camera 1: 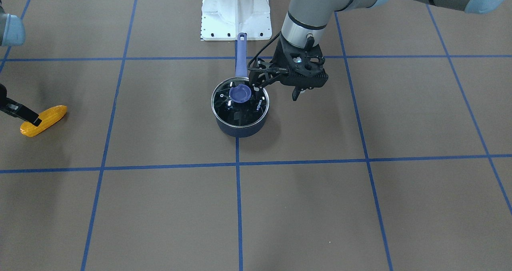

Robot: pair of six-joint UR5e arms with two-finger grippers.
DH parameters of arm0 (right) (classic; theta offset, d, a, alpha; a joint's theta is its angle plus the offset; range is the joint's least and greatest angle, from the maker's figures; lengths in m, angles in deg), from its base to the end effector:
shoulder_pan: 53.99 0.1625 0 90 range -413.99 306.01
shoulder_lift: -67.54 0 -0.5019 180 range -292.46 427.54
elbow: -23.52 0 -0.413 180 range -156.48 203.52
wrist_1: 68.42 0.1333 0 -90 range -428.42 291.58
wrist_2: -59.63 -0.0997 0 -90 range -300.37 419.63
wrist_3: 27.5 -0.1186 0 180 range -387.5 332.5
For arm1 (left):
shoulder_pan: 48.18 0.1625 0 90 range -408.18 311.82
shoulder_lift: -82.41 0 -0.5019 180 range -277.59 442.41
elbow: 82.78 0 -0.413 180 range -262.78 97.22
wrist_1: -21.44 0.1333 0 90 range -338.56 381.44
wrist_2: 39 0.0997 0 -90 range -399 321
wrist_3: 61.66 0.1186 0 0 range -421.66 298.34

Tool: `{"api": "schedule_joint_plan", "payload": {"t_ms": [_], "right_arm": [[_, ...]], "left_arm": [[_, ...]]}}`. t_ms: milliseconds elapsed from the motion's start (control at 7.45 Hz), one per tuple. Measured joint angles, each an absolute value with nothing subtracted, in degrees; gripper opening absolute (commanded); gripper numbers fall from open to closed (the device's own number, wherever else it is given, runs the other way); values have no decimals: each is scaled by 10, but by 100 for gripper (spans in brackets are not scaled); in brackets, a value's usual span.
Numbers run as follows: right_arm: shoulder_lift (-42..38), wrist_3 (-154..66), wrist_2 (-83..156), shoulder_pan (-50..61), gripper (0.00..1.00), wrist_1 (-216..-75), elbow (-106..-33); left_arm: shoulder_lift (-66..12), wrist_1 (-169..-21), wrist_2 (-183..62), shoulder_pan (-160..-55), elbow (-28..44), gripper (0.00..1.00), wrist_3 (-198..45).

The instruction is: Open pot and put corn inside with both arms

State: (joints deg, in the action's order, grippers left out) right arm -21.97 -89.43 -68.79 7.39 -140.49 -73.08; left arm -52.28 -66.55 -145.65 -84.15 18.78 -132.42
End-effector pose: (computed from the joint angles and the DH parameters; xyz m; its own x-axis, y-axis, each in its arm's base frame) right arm -0.2082 -0.5059 0.6554 0.6474 0.4167 0.6382 -0.2915 0.9090 -0.2979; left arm 0.5348 -0.5109 0.1614 0.5700 -0.0236 -0.8213 0.1978 0.9741 0.1093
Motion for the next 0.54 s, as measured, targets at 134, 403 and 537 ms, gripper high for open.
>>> {"api": "schedule_joint_plan", "payload": {"t_ms": [134,403,537], "right_arm": [[-218,-893,-688,73,100,-1405,-727],[-222,-894,-688,68,100,-1404,-723],[-224,-895,-688,64,100,-1404,-722]], "left_arm": [[-536,-666,-1443,-829,173,98,-1331],[-557,-667,-1422,-811,145,98,-1336],[-560,-667,-1412,-800,138,98,-1336]]}}
